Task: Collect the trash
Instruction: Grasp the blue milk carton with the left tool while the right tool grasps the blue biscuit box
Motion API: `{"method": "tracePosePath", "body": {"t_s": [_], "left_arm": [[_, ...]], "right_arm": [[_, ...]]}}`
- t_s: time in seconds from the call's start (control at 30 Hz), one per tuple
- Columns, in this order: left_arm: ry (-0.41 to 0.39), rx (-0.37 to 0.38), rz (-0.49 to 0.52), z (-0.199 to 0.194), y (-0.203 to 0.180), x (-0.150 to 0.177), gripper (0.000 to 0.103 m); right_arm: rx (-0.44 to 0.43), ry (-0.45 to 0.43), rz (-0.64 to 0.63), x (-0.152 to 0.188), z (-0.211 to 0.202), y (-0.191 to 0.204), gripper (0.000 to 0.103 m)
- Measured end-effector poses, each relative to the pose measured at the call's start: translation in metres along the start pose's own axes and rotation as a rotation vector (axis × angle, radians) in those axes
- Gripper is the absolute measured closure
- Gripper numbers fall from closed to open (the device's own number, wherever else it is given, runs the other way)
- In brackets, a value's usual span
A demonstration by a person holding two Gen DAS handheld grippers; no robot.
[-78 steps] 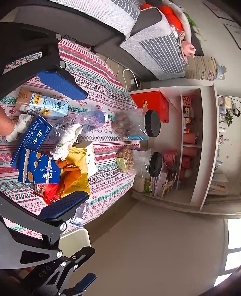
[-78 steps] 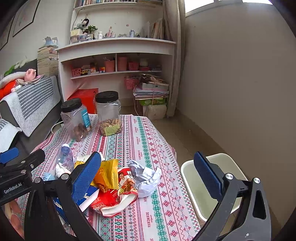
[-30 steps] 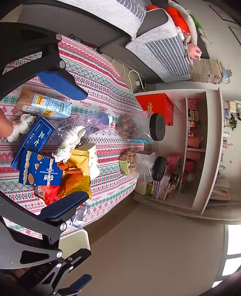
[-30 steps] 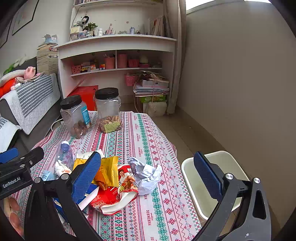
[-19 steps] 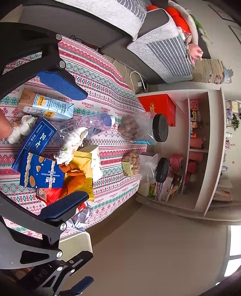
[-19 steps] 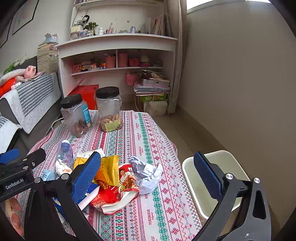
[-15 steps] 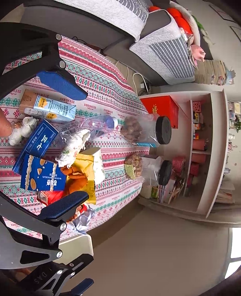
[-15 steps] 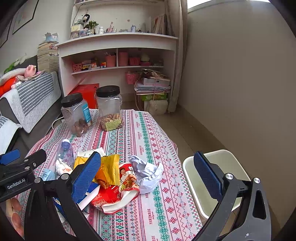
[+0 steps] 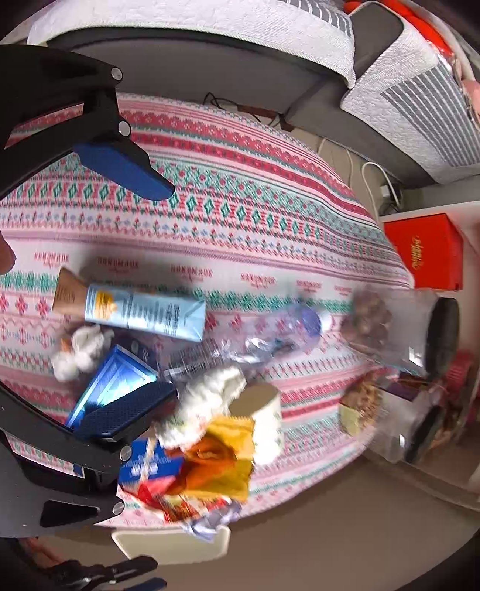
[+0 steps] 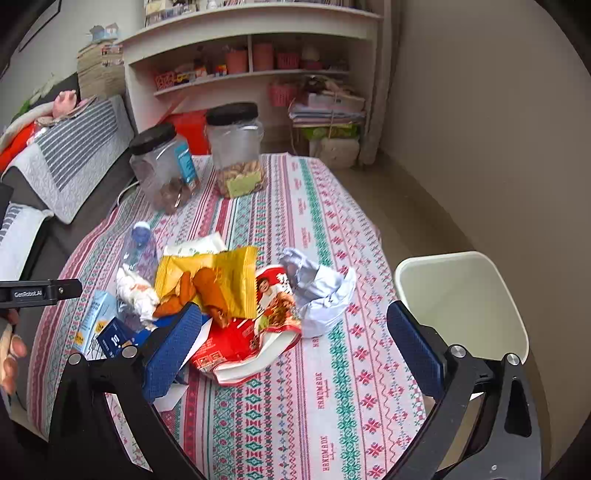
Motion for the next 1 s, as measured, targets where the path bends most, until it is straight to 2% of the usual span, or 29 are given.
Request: {"method": "tracePosePath", "body": {"t_s": [0.07,0.2,0.3,0.47,0.57,0.67,0.73,0.77,0.8,0.83,0.87,1.0], "left_arm": [[0.044,-0.018,0.007,0.013,0.002,0.003,0.008],[0.121,0.009,0.04,0.035,-0.01,0.011,0.008],[0.124,0.006,0.032,0.042,-0.014,0.014,0.01],[0.141,0.097,-0.057,0.042,-0.004,0.016,0.029],[0.144,0.131,-0.074,0.035,0.001,0.02,0.032],[0.151,0.074,-0.023,0.036,-0.001,0.024,0.032],[0.189,0.055,-0.003,0.048,-0.005,0.031,0.032],[0.187,0.05,0.002,0.049,-0.005,0.033,0.034],[0.189,0.032,0.02,0.051,-0.007,0.034,0.048],[0.194,0.025,0.037,0.052,-0.009,0.035,0.057],[0.195,0.025,0.049,0.052,-0.012,0.036,0.074],[0.117,0.004,0.065,0.032,-0.011,0.033,0.074]], "right_arm": [[-0.002,0.022,-0.013,0.002,0.004,0.003,0.007],[-0.012,0.061,-0.035,0.006,0.01,0.009,0.007],[-0.025,0.106,-0.031,0.011,0.017,0.01,0.007],[-0.067,0.219,0.036,0.021,0.031,0.009,0.007],[-0.106,0.256,0.078,0.025,0.035,0.013,0.007],[-0.131,0.273,0.083,0.027,0.037,0.02,0.007],[-0.15,0.295,0.081,0.03,0.04,0.027,0.007],[-0.166,0.313,0.083,0.032,0.041,0.031,0.007],[-0.188,0.335,0.089,0.035,0.043,0.035,0.007],[-0.207,0.354,0.098,0.036,0.045,0.039,0.007],[-0.23,0.377,0.109,0.039,0.047,0.043,0.007],[-0.307,0.476,0.187,0.05,0.056,0.052,0.013]]}}
Point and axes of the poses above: each gripper's, at about its wrist camera, not at the fingertips, and z roughly the way its jaws point, y to its left, x to its underside, the point moved 6 cm from there along z, roughly the way its jaws point, and after that the axes turned 6 degrees about z, right-handed, at the moved point
